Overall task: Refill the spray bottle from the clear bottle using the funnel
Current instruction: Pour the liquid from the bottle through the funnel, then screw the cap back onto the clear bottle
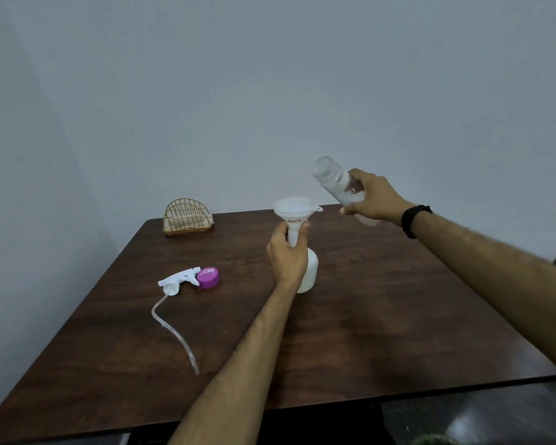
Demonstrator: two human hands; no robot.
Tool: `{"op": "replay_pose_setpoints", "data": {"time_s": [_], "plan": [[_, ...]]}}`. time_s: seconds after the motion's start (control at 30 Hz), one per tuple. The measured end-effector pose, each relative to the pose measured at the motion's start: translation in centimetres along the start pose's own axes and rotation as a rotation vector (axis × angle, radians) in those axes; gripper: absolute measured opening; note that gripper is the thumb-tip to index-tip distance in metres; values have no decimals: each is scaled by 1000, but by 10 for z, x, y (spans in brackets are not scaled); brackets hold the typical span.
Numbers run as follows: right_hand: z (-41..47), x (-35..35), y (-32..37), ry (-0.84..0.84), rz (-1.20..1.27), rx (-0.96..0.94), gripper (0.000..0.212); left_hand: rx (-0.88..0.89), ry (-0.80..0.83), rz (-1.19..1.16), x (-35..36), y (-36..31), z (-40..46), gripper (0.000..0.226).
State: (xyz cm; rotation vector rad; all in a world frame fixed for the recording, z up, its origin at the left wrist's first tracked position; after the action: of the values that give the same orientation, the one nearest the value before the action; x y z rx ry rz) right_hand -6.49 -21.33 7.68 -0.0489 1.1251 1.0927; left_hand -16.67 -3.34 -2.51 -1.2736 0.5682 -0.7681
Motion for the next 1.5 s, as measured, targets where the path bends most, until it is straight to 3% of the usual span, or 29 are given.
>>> {"op": "replay_pose_setpoints", "data": {"time_s": [0.17,0.27,0.4,0.63,1.03,1.17,1.3,1.37,1.5], "plan": [[-15,18,-17,-13,412,166,60,-4,3,2,1,2,0,23],[-26,35,-28,-43,498,238,65,-4,5,11,1,1,-1,23],[-38,54,-39,-57,488,262,70,6,-7,17,-1,-2,-2,21],[-53,70,-47,-108,470,274,98,12,-11,36,-2,-4,-4,23],[-68,78,-44,-173,407,284,84,-9,45,170,-14,-10,-5,21],[-78,77,-32,-289,294,292,97,-58,61,253,-24,-14,-6,44],[-97,80,-18,-588,93,240,70,-118,100,351,-36,-12,-3,65],[-106,84,-5,-649,38,206,54,-157,109,374,-44,-11,-2,67],[-113,108,22,-439,98,95,30,-210,125,452,-65,-13,3,65]]}}
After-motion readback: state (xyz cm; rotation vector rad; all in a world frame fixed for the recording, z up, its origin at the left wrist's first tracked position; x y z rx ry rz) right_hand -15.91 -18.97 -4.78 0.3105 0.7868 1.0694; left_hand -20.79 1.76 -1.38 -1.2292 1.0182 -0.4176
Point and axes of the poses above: each hand's wrist, its own z-axis towards the middle knuckle, its own x-axis out of the palm, y = z × x, the point moved 3 cm from there along z, towards the middle knuckle, and after that the axes turned 13 degrees about -x, right-handed, at the moved point
